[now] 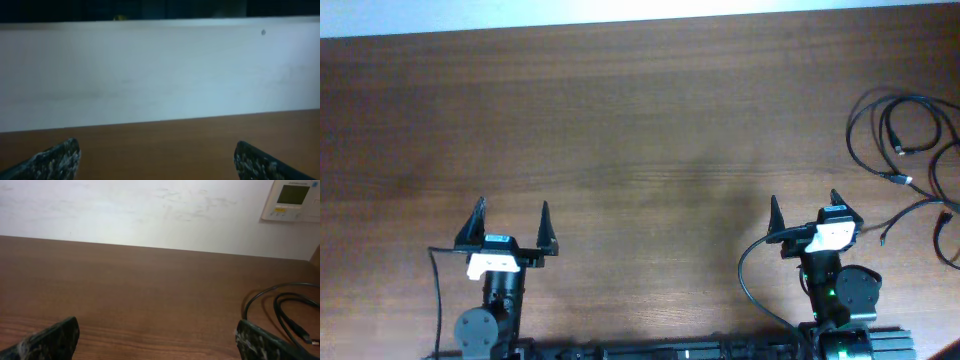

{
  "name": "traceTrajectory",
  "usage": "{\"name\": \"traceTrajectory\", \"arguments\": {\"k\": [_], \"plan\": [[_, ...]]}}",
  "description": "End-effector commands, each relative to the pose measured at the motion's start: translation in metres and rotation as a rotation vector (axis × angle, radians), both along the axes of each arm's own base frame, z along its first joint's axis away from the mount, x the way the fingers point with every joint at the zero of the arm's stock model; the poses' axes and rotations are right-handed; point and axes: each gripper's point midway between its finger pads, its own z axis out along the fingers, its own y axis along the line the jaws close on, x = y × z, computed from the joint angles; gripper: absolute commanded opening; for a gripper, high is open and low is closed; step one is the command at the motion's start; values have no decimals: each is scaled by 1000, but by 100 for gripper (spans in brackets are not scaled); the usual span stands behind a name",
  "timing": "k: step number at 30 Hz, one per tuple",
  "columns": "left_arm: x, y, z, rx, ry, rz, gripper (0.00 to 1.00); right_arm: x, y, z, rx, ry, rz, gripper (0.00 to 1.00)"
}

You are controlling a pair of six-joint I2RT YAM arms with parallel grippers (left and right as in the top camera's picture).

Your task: Untangle cables

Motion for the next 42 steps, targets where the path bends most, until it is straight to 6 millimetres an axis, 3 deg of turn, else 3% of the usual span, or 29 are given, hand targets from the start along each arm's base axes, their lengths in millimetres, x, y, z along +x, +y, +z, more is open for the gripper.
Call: {"name": "traceTrajectory", "arguments": {"k": [1,5,42], "plan": [[3,7,-27,34,106,48,99,0,3,-1,-6,0,16,99],[3,9,-65,39,258,66,99,0,3,-1,-6,0,16,98],[3,4,-63,74,249,48,99,0,3,-1,-6,0,16,99]]}}
